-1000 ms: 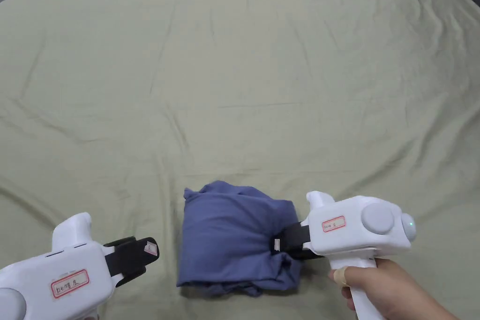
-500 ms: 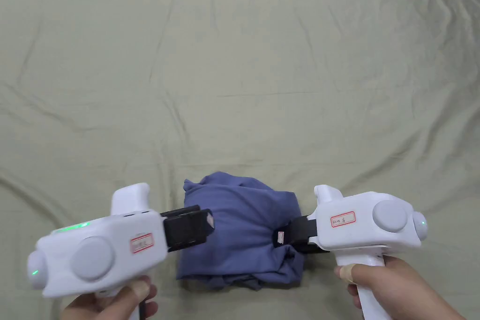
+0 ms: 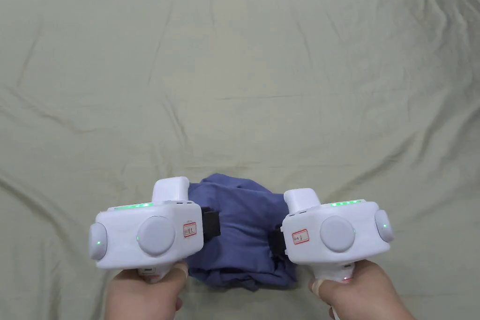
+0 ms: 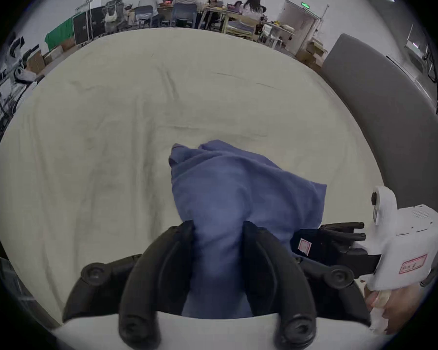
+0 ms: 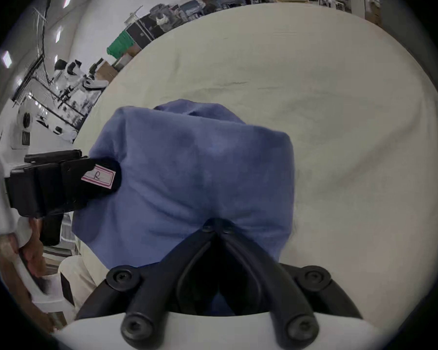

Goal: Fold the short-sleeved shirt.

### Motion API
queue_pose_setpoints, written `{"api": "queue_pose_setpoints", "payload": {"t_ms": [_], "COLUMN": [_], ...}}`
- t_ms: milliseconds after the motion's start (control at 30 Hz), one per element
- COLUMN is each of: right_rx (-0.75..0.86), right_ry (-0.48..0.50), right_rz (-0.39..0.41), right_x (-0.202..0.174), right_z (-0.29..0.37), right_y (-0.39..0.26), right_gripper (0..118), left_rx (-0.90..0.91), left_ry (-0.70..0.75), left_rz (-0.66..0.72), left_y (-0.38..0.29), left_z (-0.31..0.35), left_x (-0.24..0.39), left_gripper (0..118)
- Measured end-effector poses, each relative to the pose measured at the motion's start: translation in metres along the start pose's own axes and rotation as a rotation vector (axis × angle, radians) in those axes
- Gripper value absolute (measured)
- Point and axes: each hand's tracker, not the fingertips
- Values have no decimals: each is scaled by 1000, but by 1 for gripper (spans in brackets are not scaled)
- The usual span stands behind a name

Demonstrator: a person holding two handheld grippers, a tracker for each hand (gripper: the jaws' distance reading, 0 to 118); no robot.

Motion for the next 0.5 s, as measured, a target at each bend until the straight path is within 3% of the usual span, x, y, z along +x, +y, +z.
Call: {"api": "queue_pose_setpoints", "payload": {"t_ms": [200,300,333,433,500], "right_rx": [38,173,187,198,200], "right_ry": [4,-166,-174,-36,-16], "right_rz": [-38,16,27,41,57], "right_x": [-8,-48,-64,-105,-133], "right_z": [20,51,57,72,78], "right_y": [1,12,16,23,26], "right_gripper": [2,2,2,2,2], "left_rx": [0,-23,-32,-38,-29], "left_ry": [-30,-99,-95,2,72], "left_rz": [9,42,37,-25,-38], "left_y": [5,16,21,32,39], "left_z": [6,16,20,37,52], "left_x": [-11,-35,-45,-78,-109], "left_gripper": [33,32,32,32,32]}}
